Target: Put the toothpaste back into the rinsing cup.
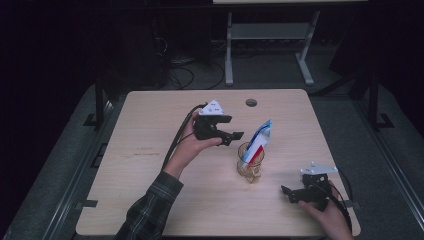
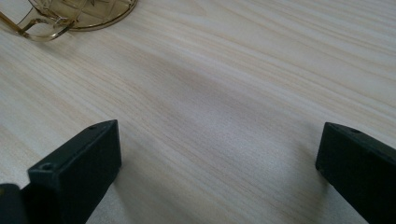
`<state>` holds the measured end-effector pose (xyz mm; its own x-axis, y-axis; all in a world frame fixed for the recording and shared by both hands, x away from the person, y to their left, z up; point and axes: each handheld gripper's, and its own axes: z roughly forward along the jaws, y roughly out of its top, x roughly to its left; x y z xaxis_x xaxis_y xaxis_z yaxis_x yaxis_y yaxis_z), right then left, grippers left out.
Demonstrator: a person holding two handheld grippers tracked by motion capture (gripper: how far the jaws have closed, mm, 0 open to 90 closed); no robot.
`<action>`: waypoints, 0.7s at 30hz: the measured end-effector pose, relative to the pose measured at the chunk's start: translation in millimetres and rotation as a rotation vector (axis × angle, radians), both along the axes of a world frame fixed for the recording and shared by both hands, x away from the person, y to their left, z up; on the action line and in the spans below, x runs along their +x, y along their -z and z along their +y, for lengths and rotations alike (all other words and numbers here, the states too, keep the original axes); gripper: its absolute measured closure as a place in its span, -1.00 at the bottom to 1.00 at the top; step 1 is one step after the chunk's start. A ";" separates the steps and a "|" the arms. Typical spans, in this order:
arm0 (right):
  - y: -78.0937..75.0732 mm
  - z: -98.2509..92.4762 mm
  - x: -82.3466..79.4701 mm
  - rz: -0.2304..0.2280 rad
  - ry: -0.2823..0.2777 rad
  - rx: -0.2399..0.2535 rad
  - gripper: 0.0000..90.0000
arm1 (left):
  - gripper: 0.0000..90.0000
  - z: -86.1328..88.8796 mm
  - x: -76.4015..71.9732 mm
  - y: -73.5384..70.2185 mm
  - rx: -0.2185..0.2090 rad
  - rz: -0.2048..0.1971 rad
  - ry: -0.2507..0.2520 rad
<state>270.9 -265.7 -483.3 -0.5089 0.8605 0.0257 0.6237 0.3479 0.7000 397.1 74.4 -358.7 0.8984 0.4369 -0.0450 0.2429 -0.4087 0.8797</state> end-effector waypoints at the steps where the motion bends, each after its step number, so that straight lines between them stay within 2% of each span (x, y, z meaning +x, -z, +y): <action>1: 0.0 0.0 0.0 0.000 0.000 0.000 -1.00 | -0.46 0.0 0.0 0.0 0.000 0.000 0.000; 3: 0.1 0.0 0.1 -0.001 0.000 0.000 -1.00 | -0.46 7.8 -2.5 0.9 0.016 -0.003 -0.021; 12: 0.1 -0.1 0.1 0.000 0.000 -0.002 -1.00 | -0.46 46.0 -17.0 4.0 0.032 0.000 -0.084; 21: 0.1 0.0 0.1 -0.001 0.001 -0.002 -1.00 | -0.47 71.5 -28.8 8.2 0.040 0.002 -0.114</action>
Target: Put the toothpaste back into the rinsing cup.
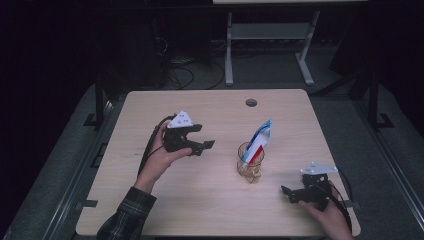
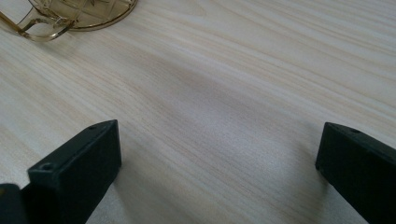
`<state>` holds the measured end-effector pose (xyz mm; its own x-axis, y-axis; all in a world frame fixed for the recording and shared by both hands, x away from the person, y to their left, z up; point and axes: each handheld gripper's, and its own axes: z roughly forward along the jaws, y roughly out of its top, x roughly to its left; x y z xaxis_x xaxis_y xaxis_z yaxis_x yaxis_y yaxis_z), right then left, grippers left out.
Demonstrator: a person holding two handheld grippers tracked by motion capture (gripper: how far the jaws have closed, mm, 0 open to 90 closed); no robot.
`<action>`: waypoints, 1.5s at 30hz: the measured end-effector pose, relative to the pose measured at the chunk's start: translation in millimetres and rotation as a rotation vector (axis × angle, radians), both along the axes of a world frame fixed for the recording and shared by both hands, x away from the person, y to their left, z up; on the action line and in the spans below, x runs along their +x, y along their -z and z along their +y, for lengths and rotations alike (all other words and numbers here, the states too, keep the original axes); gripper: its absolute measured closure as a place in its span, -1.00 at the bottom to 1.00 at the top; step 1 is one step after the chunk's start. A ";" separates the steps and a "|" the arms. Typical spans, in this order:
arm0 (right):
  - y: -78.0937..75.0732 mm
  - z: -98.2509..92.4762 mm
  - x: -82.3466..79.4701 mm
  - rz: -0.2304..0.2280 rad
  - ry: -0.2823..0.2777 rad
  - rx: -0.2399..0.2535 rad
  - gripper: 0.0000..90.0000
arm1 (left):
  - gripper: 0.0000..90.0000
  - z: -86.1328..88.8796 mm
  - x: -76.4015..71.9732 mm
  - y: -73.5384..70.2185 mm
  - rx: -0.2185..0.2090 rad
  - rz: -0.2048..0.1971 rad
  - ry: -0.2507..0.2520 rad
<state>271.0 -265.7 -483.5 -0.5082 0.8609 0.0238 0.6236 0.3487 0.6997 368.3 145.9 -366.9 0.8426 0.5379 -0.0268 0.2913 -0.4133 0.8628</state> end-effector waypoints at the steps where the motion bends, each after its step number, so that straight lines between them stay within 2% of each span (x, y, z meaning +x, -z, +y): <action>1: 0.0 -0.1 0.0 0.000 -0.001 -0.001 -1.00 | -0.47 5.5 -2.9 1.8 0.004 0.003 -0.008; 10: -0.1 -0.1 -0.1 0.000 -0.001 -0.001 -1.00 | -0.47 30.1 -13.9 10.5 0.003 0.011 -0.046; 22: 0.0 -0.1 0.0 0.000 -0.001 -0.001 -1.00 | -0.47 69.0 -33.7 27.3 0.025 0.037 -0.111; 29: -0.1 0.0 0.0 0.000 -0.001 -0.001 -1.00 | -0.47 91.5 -47.8 43.9 0.041 0.077 -0.148; 34: 0.0 0.0 0.0 0.000 -0.001 -0.001 -1.00 | -0.48 101.0 -54.7 50.1 0.048 0.094 -0.166; 45: 0.0 0.1 0.0 0.000 0.000 0.000 -1.00 | -0.48 122.2 -70.0 68.7 0.102 0.127 -0.218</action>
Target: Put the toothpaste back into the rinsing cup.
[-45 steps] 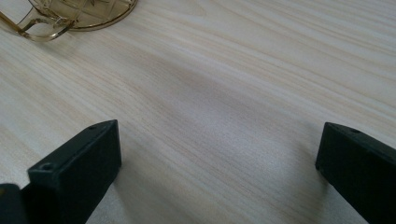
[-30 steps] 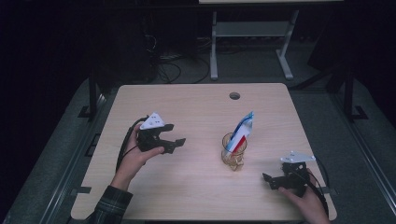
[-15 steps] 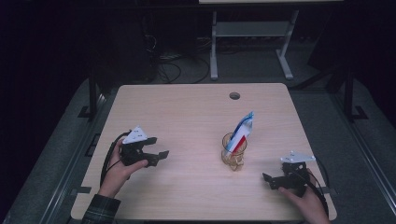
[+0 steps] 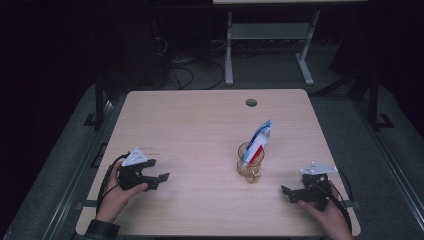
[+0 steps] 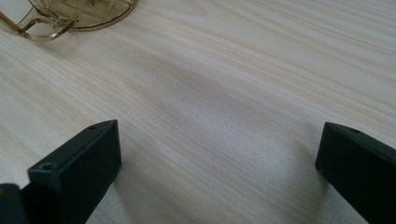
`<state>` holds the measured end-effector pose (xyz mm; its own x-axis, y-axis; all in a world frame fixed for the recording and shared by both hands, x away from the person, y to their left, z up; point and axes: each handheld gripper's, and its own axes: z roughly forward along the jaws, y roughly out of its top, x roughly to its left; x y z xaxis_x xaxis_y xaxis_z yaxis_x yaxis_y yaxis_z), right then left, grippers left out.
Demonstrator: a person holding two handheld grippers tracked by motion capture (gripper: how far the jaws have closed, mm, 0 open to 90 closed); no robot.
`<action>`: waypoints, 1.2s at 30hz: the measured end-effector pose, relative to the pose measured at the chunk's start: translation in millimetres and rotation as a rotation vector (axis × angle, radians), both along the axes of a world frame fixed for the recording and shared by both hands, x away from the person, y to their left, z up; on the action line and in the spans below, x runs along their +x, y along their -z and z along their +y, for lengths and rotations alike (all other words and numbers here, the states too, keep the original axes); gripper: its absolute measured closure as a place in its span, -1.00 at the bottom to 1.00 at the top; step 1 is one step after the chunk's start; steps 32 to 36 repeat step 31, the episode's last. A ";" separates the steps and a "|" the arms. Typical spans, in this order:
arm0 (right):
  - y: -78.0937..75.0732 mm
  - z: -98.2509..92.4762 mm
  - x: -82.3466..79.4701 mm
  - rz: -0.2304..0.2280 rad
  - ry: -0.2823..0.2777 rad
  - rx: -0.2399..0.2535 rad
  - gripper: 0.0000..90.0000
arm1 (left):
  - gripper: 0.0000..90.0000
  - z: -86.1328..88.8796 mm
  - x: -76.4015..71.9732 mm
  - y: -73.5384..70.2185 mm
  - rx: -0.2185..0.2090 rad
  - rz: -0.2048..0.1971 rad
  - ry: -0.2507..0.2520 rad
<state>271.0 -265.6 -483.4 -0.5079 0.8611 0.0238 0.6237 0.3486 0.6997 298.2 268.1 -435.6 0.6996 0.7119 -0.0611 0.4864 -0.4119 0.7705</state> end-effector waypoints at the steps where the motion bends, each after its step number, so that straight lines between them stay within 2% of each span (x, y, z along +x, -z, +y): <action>1: 0.0 0.0 0.0 0.000 0.000 0.000 -1.00 | -0.49 2.6 -3.2 2.1 0.020 -0.002 -0.009; 3: 0.0 0.0 0.0 0.000 0.000 0.000 -1.00 | -0.50 4.0 -4.8 3.2 0.030 -0.004 -0.013; 4: 0.0 0.0 0.0 0.000 0.000 0.000 -1.00 | -0.50 6.6 -7.9 6.1 0.060 -0.006 -0.025; 10: 0.0 0.0 0.0 0.000 -0.001 0.000 -1.00 | -0.53 13.4 -14.1 16.1 0.103 0.006 -0.053; 15: 0.0 0.0 0.0 0.000 0.000 0.000 -1.00 | -0.55 19.7 -18.4 22.0 0.118 0.014 -0.072; 18: 0.0 -0.1 0.0 0.000 -0.001 -0.001 -1.00 | -0.55 24.1 -22.6 29.2 0.149 0.025 -0.090; 21: 0.0 0.0 0.0 0.000 0.000 0.000 -1.00 | -0.60 26.1 -24.3 32.5 0.148 0.032 -0.089; 24: 0.0 0.0 0.0 0.000 0.000 0.000 -1.00 | -0.60 28.8 -26.2 34.2 0.129 0.037 -0.089; 28: 0.0 0.0 0.0 0.000 0.000 0.001 -1.00 | -0.64 33.4 -29.3 39.0 0.094 0.001 -0.079; 36: 0.0 0.2 -0.1 0.001 0.001 0.002 -1.00 | -0.64 34.1 -29.9 38.9 0.094 0.001 -0.077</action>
